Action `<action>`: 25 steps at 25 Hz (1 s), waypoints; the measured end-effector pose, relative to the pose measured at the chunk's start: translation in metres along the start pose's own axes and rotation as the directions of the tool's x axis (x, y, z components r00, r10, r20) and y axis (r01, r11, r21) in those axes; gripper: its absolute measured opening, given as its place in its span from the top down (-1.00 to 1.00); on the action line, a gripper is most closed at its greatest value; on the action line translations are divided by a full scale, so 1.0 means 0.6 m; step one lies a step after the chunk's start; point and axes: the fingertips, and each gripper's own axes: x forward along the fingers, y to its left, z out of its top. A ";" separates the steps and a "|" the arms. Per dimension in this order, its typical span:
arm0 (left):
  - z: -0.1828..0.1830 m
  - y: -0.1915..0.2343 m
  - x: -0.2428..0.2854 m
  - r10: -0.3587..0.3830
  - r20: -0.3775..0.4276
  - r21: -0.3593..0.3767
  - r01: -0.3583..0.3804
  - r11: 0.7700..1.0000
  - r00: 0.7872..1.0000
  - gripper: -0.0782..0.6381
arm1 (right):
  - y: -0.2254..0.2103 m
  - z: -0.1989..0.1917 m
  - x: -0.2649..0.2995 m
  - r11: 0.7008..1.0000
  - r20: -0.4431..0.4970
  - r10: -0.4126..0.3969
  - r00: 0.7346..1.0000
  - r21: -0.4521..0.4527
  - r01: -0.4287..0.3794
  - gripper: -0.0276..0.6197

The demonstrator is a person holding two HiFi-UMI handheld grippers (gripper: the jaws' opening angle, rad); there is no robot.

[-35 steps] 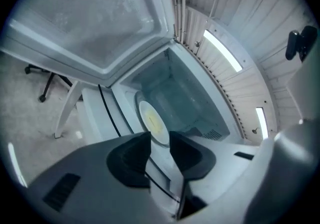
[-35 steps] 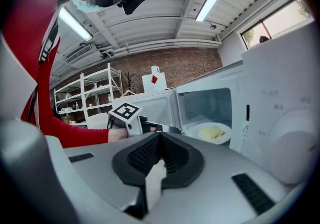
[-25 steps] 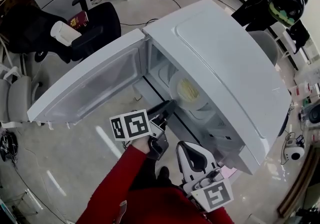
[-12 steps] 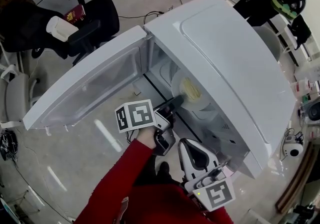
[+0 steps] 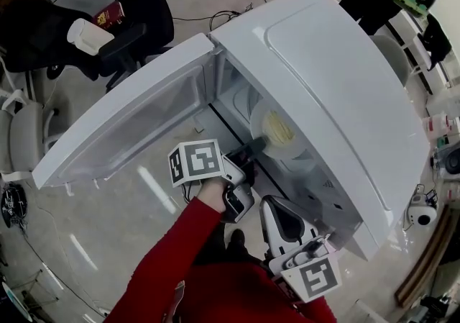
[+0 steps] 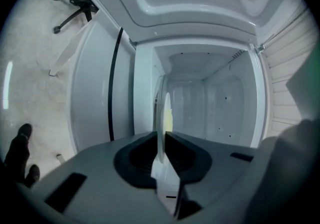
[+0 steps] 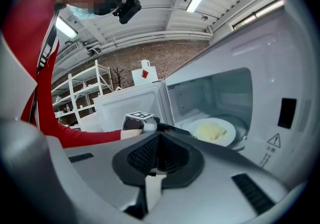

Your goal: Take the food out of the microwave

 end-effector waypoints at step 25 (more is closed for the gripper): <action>-0.027 -0.005 -0.050 -0.059 0.045 -0.041 0.061 0.997 0.997 0.73 | 0.013 -0.010 -0.015 0.999 0.002 0.037 0.999 -0.006 -0.037 0.89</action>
